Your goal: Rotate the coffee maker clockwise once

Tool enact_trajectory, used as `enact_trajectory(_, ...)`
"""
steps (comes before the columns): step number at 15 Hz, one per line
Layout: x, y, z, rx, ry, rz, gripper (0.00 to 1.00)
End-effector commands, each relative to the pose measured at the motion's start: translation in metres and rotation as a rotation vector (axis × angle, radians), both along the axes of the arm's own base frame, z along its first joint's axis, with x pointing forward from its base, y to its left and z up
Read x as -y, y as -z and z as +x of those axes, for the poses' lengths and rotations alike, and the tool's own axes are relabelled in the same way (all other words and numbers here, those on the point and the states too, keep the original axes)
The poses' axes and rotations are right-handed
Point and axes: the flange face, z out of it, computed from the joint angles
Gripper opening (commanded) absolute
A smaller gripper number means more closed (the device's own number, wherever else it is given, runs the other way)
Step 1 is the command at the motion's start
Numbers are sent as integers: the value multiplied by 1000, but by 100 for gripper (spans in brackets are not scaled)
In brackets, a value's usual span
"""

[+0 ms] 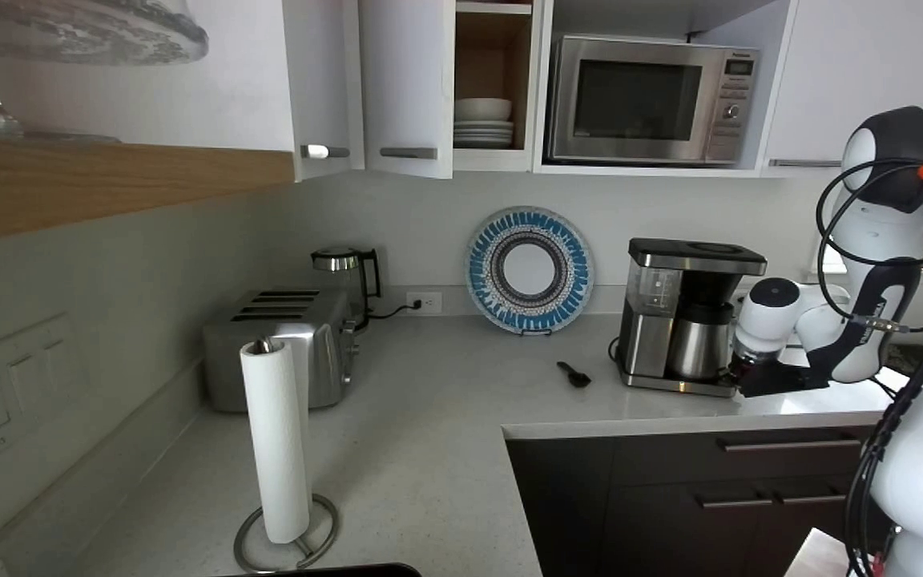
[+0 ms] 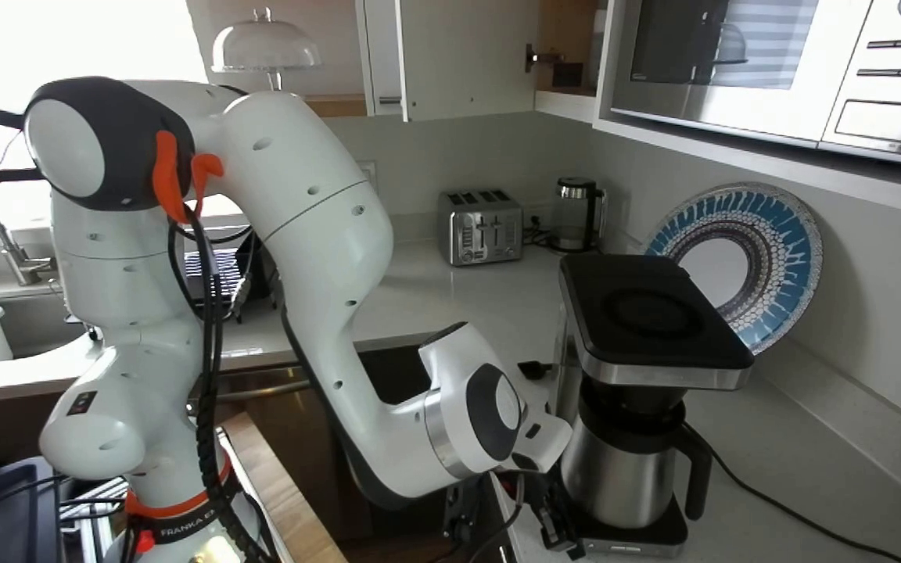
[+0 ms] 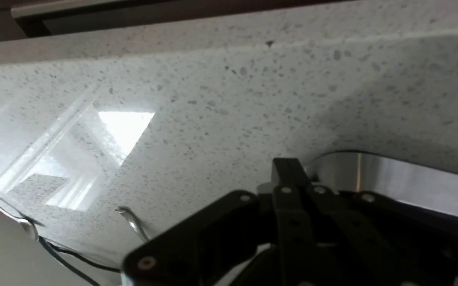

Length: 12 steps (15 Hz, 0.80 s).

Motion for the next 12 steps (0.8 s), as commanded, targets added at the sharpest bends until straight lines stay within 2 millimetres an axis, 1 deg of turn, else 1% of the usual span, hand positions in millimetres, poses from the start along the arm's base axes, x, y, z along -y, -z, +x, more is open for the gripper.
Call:
enact_trajectory(1,-17,6,10,47,-46,83,0)
enact_trajectory(4,-14,1,14,74,-45,85,0)
enact_trajectory(6,-17,-6,14,115,-56,110,0)
enact_trajectory(12,-22,-11,13,164,-95,168,0)
